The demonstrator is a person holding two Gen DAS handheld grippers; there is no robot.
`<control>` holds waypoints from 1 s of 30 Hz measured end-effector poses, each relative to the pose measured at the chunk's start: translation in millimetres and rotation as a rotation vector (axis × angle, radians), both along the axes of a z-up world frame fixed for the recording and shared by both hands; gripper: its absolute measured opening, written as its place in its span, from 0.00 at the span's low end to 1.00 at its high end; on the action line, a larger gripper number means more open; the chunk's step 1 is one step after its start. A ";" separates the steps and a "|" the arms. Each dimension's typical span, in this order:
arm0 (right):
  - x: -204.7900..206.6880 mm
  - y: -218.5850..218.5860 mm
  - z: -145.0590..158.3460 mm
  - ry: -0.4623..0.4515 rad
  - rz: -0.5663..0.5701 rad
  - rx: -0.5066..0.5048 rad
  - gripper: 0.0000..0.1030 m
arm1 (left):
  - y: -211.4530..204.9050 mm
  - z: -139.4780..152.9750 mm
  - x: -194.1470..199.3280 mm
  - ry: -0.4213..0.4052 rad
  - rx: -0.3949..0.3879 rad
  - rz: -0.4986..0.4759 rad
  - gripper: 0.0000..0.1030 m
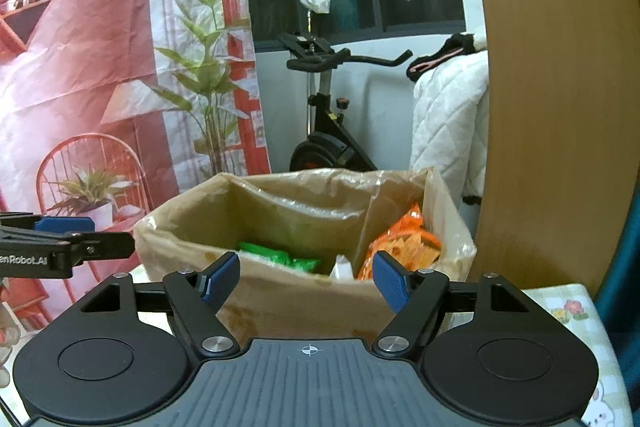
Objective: Organize snacks
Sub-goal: 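Withdraw both open tools from the box toward the remaining snacks, then grasp the bread packet with the right tool while the left tool grasps the orange bar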
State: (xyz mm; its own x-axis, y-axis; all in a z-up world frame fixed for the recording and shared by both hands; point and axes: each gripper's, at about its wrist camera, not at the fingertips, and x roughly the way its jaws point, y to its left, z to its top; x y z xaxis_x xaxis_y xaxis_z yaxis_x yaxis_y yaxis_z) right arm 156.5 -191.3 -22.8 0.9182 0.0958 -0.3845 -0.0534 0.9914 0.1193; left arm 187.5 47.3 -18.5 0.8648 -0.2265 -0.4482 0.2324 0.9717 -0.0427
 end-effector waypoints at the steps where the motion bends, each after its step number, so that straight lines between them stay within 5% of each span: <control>1: -2.2 0.9 -1.6 0.004 0.001 0.000 0.68 | 1.3 -1.5 -3.5 0.002 0.001 0.001 0.77; 11: -16.1 8.8 -27.0 0.068 -0.007 0.017 0.68 | 22.4 -29.8 -32.0 0.095 -0.036 0.012 0.77; 22: -26.0 26.4 -87.5 0.191 0.010 0.038 0.68 | 80.3 -111.0 -29.9 0.437 -0.198 0.162 0.75; 30: -24.0 35.9 -118.3 0.254 0.022 0.042 0.68 | 91.7 -149.1 -31.1 0.568 -0.298 0.230 0.75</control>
